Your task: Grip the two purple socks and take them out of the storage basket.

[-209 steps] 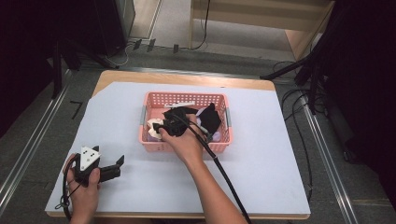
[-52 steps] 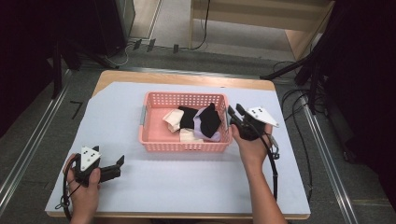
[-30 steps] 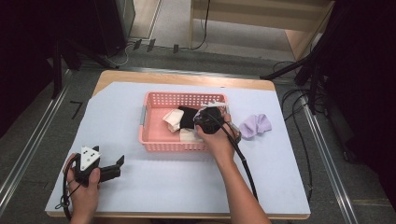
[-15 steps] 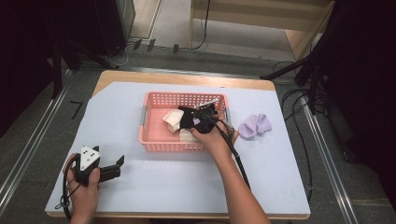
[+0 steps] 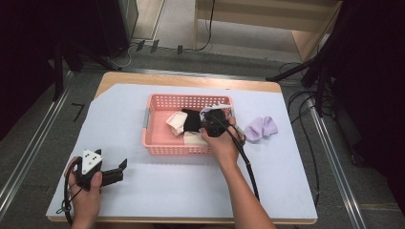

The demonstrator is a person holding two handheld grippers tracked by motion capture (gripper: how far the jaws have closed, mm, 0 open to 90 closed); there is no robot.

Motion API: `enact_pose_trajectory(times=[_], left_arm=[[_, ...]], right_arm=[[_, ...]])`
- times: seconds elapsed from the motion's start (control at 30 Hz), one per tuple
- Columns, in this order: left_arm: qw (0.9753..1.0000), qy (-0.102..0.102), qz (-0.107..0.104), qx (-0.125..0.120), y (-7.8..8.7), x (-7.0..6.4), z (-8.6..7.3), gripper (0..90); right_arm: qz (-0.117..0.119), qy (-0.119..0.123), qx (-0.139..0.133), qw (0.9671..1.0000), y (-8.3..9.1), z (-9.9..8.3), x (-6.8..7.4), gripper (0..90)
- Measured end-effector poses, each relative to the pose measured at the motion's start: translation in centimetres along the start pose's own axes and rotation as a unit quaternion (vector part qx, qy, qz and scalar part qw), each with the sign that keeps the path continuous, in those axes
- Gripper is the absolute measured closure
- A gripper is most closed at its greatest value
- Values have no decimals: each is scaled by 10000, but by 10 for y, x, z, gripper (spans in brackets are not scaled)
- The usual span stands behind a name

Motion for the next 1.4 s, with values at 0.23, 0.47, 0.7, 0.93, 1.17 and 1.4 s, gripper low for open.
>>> enact_pose_trajectory(times=[0.23,0.47,0.7,0.93,1.17,1.4], left_arm=[[10000,-4,-2,3,0,0,0,66],[10000,-4,0,-11,0,0,0,66],[10000,6,3,0,0,0,0,66],[10000,5,5,-3,0,0,0,66],[10000,0,10,-17,0,0,0,66],[10000,-1,13,-16,0,0,0,66]], right_arm=[[382,265,-973,9942,19,7,4,880],[567,638,-1778,9804,40,16,15,880],[358,872,-2339,9677,45,22,10,879],[111,959,-2913,9517,57,28,2,879],[-140,805,-3272,9414,75,33,-12,880],[-387,641,-3447,9357,91,33,-33,880]])
Point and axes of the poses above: each handheld gripper's, and its own axes: y roughly backward along the jaws, z roughly out of its top, x roughly to its left, the point moved 4 cm from there along -y, roughly forward along the jaws, and after that the axes turned 1 degree about y, right-handed, at the moved point
